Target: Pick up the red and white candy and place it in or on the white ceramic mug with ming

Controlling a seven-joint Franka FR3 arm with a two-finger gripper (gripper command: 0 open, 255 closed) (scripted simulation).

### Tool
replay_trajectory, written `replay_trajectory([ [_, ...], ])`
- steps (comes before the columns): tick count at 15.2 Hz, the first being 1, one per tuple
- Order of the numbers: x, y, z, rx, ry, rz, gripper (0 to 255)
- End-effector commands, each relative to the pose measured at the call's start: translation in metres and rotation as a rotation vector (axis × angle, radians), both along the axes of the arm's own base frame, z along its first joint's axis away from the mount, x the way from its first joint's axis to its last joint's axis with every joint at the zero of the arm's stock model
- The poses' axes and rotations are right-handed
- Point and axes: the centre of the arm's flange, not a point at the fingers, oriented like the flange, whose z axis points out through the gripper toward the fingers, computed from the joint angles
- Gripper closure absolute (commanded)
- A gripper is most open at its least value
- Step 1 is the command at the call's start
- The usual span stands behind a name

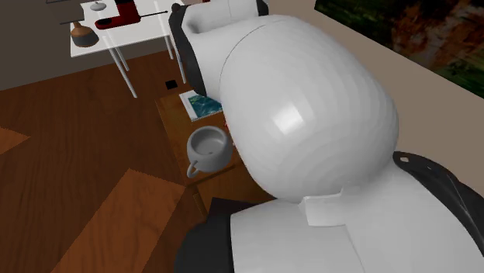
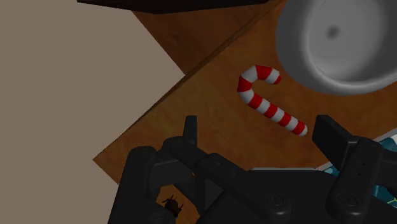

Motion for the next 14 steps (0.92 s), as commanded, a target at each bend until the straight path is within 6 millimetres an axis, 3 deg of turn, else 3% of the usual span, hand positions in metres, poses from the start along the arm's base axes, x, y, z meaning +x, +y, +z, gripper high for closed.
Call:
replay_trajectory([
  [1, 0.013, 0.022, -0.013, -0.006, 0.006, -0.002, 0],
  [10, 0.078, 0.114, -0.067, -0.036, 0.031, -0.01, 0],
  [14, 0.078, 0.114, -0.085, -0.037, 0.032, -0.01, 0],
])
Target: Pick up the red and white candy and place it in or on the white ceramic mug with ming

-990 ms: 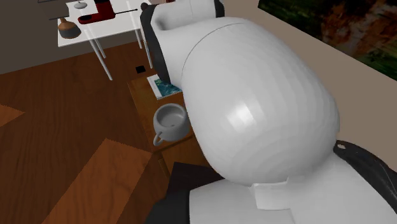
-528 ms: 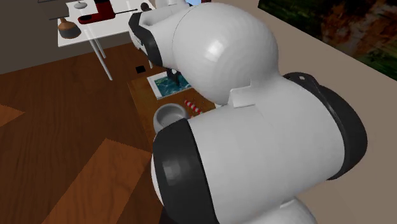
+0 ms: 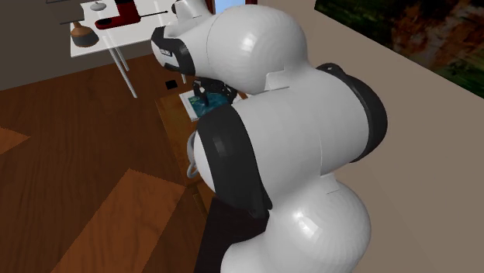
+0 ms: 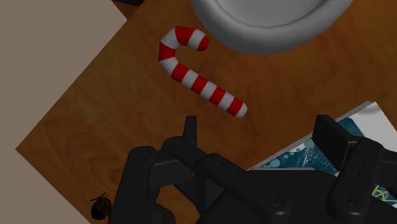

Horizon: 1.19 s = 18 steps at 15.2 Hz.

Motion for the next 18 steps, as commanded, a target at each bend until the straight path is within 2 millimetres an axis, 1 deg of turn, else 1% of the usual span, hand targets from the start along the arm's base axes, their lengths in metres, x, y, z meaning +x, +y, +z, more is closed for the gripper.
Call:
replay_trajectory([
  [1, 0.0, -0.001, -0.01, 0.0, 0.0, 0.0, 0],
  [4, -0.002, -0.005, -0.028, 0.0, 0.0, 0.0, 0],
  [12, -0.002, -0.005, -0.028, 0.0, 0.0, 0.0, 0],
  [13, -0.002, -0.005, -0.028, 0.0, 0.0, 0.0, 255],
  [18, -0.002, -0.005, -0.028, 0.0, 0.0, 0.0, 255],
])
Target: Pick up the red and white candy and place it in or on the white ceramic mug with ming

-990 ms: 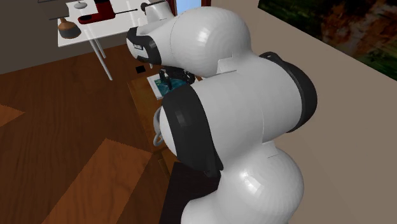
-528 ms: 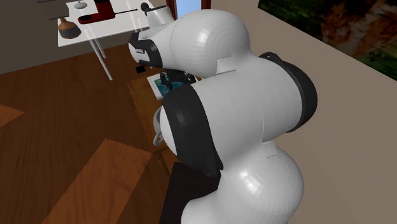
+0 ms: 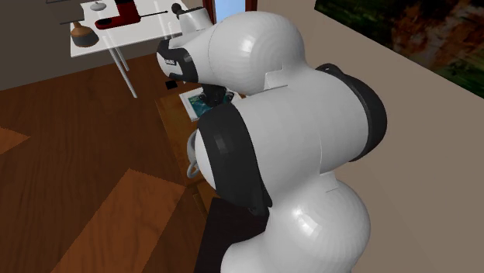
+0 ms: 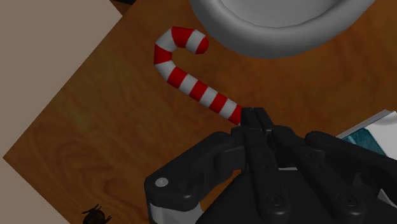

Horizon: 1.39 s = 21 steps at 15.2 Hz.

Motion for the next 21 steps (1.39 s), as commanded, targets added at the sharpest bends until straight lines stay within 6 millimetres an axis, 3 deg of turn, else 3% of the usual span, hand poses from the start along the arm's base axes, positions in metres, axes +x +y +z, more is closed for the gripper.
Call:
replay_trajectory([
  [1, 0.0, 0.0, 0.0, 0.0, 0.0, 0.0, 255],
  [4, 0.0, 0.0, 0.0, 0.0, 0.0, 0.0, 255],
  [5, 0.0, 0.0, 0.0, 0.0, 0.0, 0.0, 0],
  [14, -0.055, -0.125, -0.051, 0.183, -0.085, -0.015, 0],
  [21, -0.058, -0.13, -0.085, 0.191, -0.089, -0.015, 0],
])
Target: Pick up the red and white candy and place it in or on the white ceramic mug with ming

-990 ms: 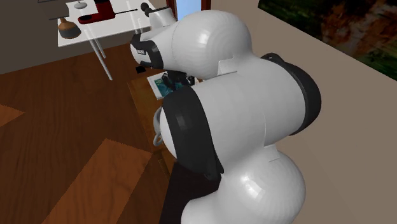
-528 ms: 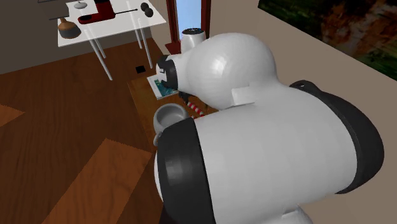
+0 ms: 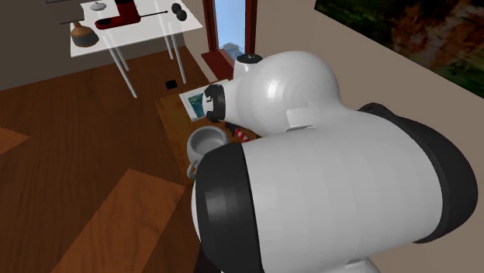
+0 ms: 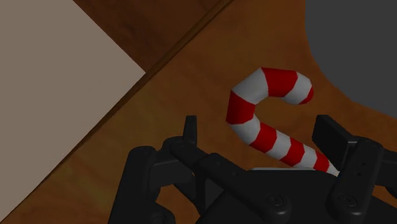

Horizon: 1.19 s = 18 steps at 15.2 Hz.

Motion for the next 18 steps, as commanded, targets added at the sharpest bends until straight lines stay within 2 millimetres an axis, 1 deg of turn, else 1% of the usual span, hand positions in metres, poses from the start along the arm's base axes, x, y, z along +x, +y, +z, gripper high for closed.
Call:
replay_trajectory([
  [1, -0.001, -0.0002, -0.0106, 0.0, -0.001, 0.0, 0],
  [2, -0.001, -0.0002, -0.0136, 0.0, -0.001, 0.0, 0],
  [9, -0.001, -0.0001, -0.0136, 0.0, -0.001, 0.0, 0],
  [10, -0.001, -0.0001, -0.0136, 0.0, -0.001, 0.0, 255],
  [18, -0.0009, -0.0001, -0.0137, 0.0, -0.001, 0.0, 255],
])
